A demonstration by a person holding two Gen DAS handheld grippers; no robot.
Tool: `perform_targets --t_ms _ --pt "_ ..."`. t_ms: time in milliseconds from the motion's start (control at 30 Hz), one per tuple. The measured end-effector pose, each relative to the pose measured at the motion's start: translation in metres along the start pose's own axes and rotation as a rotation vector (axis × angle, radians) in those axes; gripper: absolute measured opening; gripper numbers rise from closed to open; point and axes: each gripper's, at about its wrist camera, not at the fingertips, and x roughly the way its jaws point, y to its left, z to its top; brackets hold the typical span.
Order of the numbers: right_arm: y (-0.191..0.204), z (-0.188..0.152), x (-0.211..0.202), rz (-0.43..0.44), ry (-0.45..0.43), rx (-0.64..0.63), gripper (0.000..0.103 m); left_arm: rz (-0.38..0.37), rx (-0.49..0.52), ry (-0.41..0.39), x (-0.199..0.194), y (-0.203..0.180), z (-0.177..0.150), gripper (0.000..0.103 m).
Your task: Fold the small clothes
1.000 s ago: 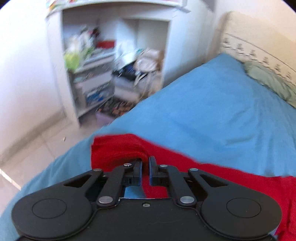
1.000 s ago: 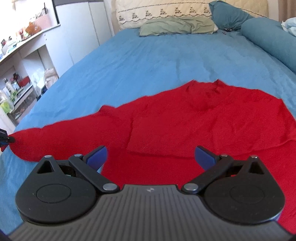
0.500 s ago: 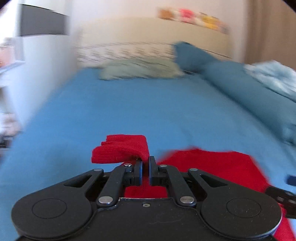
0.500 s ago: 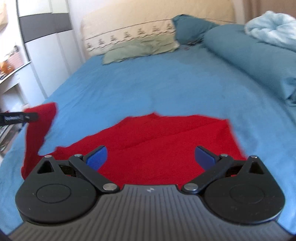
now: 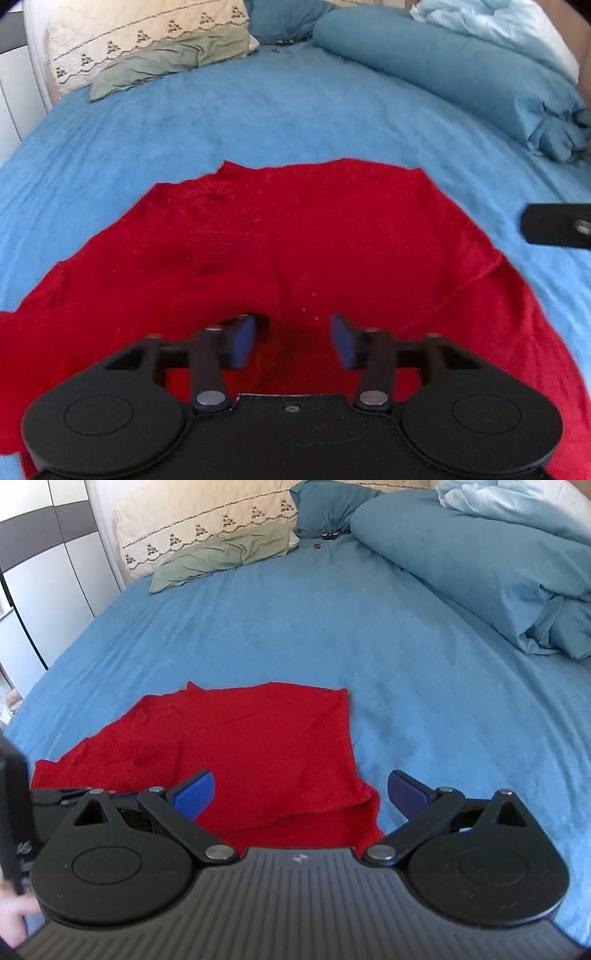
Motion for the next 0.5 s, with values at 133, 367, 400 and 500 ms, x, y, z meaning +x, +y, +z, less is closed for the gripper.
perform_targets --t_ms 133,367,400,500 --pt "0.019 0.010 0.000 0.057 0.012 -0.058 0.103 0.066 -0.040 0.008 -0.029 0.020 -0.012 0.062" --pt "0.113 0.003 0.041 0.176 0.128 -0.319 0.102 0.265 -0.122 0.037 -0.067 0.088 -0.052 0.063" --pt "0.124 -0.001 0.050 0.192 0.144 -0.334 0.095 0.284 -0.138 0.047 -0.068 0.100 -0.057 0.063" --pt "0.152 -0.015 0.075 0.210 0.170 -0.372 0.076 0.319 -0.173 0.071 -0.064 0.130 -0.070 0.063"
